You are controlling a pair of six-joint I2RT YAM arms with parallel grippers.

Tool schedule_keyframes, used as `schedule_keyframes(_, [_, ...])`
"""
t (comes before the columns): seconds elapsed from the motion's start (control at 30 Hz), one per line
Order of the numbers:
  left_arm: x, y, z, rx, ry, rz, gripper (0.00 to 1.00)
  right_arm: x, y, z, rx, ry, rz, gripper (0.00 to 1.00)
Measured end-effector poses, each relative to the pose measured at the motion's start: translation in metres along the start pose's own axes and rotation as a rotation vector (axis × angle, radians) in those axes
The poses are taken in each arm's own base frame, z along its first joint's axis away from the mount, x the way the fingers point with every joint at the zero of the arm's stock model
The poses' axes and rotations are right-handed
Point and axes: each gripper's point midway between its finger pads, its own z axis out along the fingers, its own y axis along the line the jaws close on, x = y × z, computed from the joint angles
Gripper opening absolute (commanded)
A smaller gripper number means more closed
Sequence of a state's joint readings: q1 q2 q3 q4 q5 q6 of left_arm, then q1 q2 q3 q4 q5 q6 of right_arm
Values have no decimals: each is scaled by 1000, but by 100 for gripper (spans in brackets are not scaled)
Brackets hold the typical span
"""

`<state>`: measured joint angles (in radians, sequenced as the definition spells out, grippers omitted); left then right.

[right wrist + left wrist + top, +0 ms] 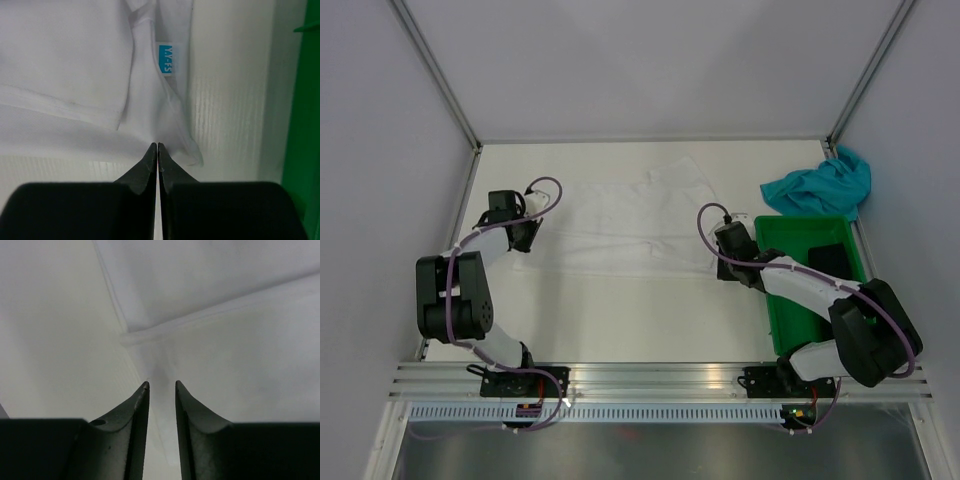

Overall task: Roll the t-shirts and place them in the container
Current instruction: Fold the tshirt

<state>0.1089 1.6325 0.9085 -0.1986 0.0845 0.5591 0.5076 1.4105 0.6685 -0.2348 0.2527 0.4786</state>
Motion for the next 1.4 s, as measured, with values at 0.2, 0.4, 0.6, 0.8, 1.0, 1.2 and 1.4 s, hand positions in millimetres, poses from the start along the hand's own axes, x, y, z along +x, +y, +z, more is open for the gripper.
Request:
schedule_keyframes(0.2, [15, -9, -34, -17, 1, 6, 54, -10, -6, -17, 17, -43, 22, 48])
schedule_keyframes(0.4, [37, -1, -35, -53, 58, -41, 59, -6, -10, -11, 37, -27, 31, 55])
schedule_keyframes(0.6, [57, -5, -19, -30, 126, -110, 59, 6, -20, 8, 75, 23, 44, 47])
schedule_keyframes(0.8, [54, -14, -16, 19, 96, -117, 35, -2, -16, 16, 45, -12, 66, 17])
schedule_keyframes(1.0, [51, -26, -15, 85, 73, -109, 2, -3, -10, 16, 14, -13, 72, 0])
schedule_keyframes(1.2, [57, -31, -22, 87, 67, -82, 2, 3, -13, 1, 8, 15, 64, 0])
schedule_keyframes(1.4, [93, -42, -59, 107, 124, -75, 2, 0, -9, -38, -69, -27, 105, 0])
